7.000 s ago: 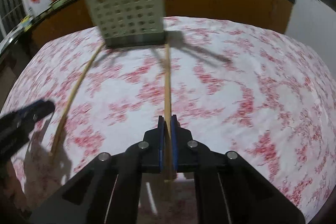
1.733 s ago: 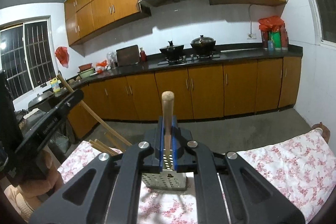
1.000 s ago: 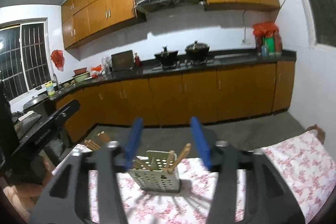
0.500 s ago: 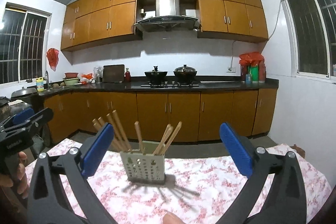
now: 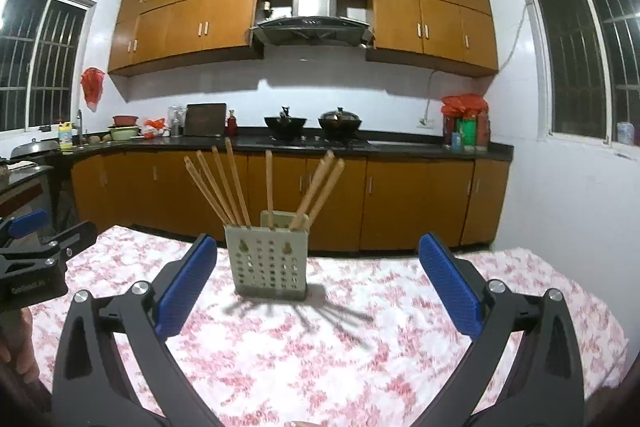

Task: Organize utensils

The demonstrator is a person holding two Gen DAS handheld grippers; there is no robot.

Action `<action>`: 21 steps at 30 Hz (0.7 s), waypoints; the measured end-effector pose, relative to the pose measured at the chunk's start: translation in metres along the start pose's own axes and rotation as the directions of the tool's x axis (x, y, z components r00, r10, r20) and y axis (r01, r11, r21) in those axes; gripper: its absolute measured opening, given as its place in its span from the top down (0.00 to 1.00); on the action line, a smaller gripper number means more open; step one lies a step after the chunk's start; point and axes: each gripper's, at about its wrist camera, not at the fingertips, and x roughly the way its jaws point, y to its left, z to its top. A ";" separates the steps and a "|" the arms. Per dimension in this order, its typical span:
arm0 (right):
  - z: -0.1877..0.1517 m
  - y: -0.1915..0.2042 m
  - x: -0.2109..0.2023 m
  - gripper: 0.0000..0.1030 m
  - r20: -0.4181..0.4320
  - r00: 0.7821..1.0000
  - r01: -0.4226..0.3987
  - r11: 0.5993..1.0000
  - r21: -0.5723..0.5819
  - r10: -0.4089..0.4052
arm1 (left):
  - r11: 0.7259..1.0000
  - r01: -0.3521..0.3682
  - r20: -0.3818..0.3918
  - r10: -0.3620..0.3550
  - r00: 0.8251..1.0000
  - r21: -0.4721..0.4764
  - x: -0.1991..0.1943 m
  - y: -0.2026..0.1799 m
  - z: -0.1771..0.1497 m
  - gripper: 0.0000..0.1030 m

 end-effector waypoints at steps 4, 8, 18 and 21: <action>-0.019 -0.003 0.001 0.04 -0.042 0.999 0.015 1.000 0.017 -0.014 | 1.000 -0.008 -0.011 0.008 1.000 0.028 -0.002 -0.004 -0.017 0.02; -0.034 -0.004 0.003 0.04 -0.091 0.996 0.006 1.000 0.001 -0.005 | 0.998 -0.020 -0.022 0.022 1.000 0.060 -0.003 -0.009 -0.031 0.02; -0.051 -0.007 0.009 0.04 -0.142 0.990 0.001 1.000 0.023 0.002 | 0.998 -0.009 -0.067 0.014 0.998 0.069 0.001 -0.012 -0.049 0.02; -0.055 -0.008 0.011 0.04 -0.155 0.988 0.003 1.000 0.026 0.001 | 0.998 -0.012 -0.076 0.016 0.997 0.062 0.003 -0.011 -0.051 0.02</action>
